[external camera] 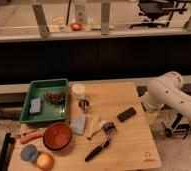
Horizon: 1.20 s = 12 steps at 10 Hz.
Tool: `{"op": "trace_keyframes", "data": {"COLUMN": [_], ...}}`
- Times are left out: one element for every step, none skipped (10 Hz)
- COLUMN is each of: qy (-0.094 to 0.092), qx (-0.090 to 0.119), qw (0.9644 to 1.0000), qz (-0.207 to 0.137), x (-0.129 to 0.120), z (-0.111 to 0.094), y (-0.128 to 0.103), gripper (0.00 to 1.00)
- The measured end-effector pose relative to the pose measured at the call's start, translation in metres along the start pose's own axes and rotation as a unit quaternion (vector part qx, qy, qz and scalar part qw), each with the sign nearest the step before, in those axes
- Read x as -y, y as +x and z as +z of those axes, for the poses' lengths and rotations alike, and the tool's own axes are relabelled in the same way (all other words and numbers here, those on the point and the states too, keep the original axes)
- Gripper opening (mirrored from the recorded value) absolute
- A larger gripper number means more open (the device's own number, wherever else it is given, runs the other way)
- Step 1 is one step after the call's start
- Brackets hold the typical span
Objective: Place eraser in paper cup
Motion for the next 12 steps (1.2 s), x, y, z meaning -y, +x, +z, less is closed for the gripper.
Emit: {"op": "trace_keyframes", "data": {"qy": [0.004, 0.007, 0.01, 0.011, 0.012, 0.014, 0.014, 0.017, 0.016, 0.017, 0.016, 0.016], "qx": [0.0, 0.002, 0.003, 0.004, 0.005, 0.005, 0.006, 0.009, 0.009, 0.01, 0.01, 0.013], "qw": [1.0, 0.9999, 0.9998, 0.9997, 0.9996, 0.9995, 0.9994, 0.9988, 0.9987, 0.9984, 0.9982, 0.9976], "qz": [-0.006, -0.012, -0.016, -0.021, -0.026, -0.028, -0.032, -0.045, -0.048, -0.053, -0.057, -0.066], "x": [0.003, 0.006, 0.01, 0.012, 0.014, 0.015, 0.016, 0.025, 0.027, 0.03, 0.033, 0.039], "z": [0.003, 0.008, 0.011, 0.015, 0.019, 0.021, 0.026, 0.035, 0.039, 0.043, 0.047, 0.053], "y": [0.0, -0.002, -0.003, -0.005, -0.006, -0.006, -0.007, -0.014, -0.015, -0.017, -0.019, -0.025], "gripper": [0.8, 0.8, 0.8, 0.8, 0.8, 0.8, 0.8, 0.8, 0.8, 0.8, 0.8, 0.8]}}
